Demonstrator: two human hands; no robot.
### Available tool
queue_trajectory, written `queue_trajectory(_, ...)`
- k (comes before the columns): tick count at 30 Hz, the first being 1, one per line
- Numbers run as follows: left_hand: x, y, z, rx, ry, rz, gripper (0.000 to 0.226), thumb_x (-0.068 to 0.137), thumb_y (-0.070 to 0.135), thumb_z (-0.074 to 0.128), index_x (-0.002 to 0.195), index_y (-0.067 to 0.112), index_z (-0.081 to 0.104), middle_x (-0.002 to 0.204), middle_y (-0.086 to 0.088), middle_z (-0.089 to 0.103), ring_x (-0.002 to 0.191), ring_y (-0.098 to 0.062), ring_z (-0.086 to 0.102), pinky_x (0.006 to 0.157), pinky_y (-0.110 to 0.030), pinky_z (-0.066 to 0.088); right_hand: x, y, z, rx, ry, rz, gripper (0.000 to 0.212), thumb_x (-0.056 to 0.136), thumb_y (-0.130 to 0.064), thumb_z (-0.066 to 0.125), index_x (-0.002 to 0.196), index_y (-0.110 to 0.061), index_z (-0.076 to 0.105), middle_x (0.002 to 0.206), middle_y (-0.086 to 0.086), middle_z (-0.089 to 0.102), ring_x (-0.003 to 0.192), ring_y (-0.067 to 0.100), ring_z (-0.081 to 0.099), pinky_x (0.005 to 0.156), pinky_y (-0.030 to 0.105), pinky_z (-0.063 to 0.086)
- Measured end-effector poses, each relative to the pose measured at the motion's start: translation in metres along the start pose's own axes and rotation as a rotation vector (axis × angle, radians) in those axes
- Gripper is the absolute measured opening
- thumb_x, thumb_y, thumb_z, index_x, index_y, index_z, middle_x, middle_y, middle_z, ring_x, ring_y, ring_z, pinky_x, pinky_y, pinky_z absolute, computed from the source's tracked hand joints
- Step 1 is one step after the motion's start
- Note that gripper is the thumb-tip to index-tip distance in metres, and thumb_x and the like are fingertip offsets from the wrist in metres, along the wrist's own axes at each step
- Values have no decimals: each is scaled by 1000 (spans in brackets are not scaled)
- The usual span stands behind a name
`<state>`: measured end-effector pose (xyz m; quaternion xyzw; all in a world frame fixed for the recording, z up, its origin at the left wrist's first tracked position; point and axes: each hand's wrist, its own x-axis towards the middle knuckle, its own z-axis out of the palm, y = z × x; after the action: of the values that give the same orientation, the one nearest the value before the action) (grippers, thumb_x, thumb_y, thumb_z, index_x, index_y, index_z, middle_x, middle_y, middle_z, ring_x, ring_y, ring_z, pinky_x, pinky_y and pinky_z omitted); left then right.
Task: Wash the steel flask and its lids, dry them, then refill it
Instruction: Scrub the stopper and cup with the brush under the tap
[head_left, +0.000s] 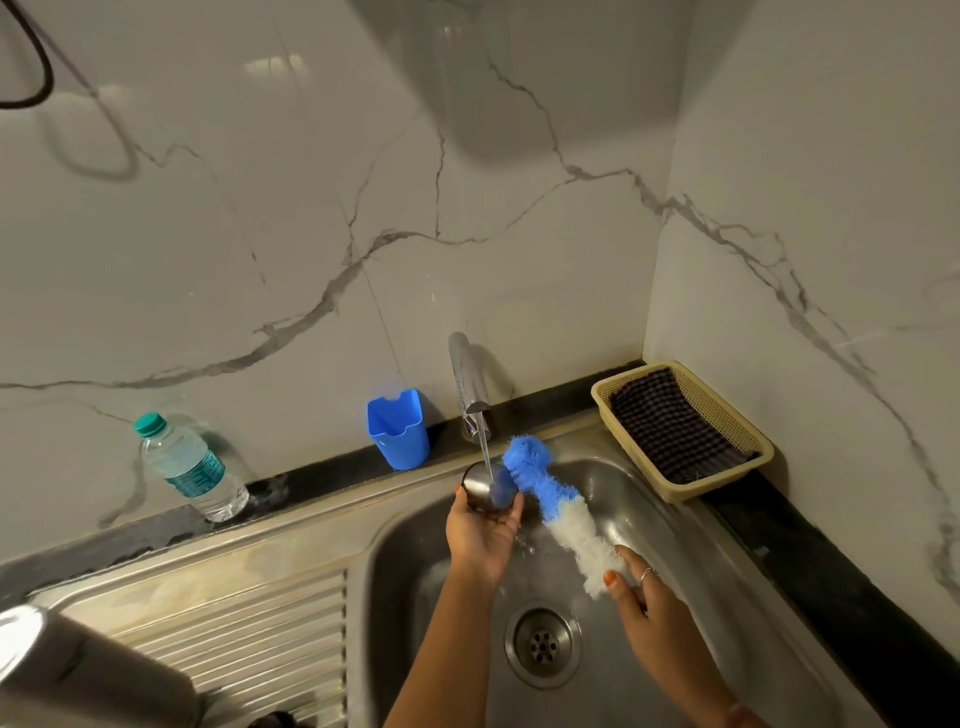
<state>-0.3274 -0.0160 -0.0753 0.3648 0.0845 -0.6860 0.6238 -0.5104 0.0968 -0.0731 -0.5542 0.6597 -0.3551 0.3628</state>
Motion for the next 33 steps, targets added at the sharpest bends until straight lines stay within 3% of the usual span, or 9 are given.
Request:
queue_trajectory(3,0,-6,-1,1,-39,-4,40,103,32,44,127,2,54,127,-25,60,123,-39,58,89,-47,57,-1,0,5,9,-4,-31,45,94,-34,52,138,-24,47,83,-16,68,74,-8,59,65,9,46)
queue_trajectory(4,0,-7,0,13,-38,6,41,102,32,48,129,2,55,126,-24,61,125,-38,56,96,-48,54,-3,-2,6,0,-9,-57,43,94,-33,53,137,-26,48,84,-16,68,75,-9,59,65,6,45)
queue_trajectory(6,4,-6,1,22,-33,14,47,97,30,56,134,1,53,127,-22,60,129,-38,54,104,-51,47,-4,-3,8,-2,-19,-74,42,94,-33,54,135,-26,50,84,-14,69,81,-6,63,65,3,43)
queue_trajectory(11,3,-6,2,23,-21,-63,51,101,41,49,132,0,45,133,-31,54,117,-43,60,81,-56,57,4,-2,12,35,42,15,44,94,-29,55,136,-18,50,61,-19,45,55,-5,45,57,6,41)
queue_trajectory(18,10,-1,-3,-53,67,-24,52,102,36,51,138,-1,46,135,-28,53,123,-39,56,104,-47,48,-7,9,12,17,9,-2,43,94,-31,53,136,-24,48,52,-20,54,56,-6,53,61,10,42)
queue_trajectory(22,5,-5,-5,-4,40,-48,48,100,30,57,136,0,48,133,-30,52,120,-42,58,102,-48,51,4,7,10,9,43,25,44,95,-30,53,137,-18,49,66,-17,47,60,-3,45,59,8,41)
queue_trajectory(26,1,-5,2,1,24,-17,43,100,26,56,135,2,47,132,-29,53,118,-43,58,95,-51,54,6,1,10,-28,27,-21,44,95,-31,52,138,-21,47,87,-11,67,81,2,63,64,6,41)
queue_trajectory(28,0,1,3,1,39,12,43,100,24,57,136,4,47,132,-29,52,117,-44,59,88,-52,57,2,10,7,-54,26,-30,45,93,-37,51,137,-25,48,78,-15,65,76,0,62,65,10,43)
queue_trajectory(33,-4,6,2,9,82,28,37,100,19,56,133,3,47,131,-28,53,120,-42,57,104,-53,46,-3,27,2,-12,-11,-9,68,77,-65,37,134,-30,49,80,-11,67,75,3,61,79,23,51)
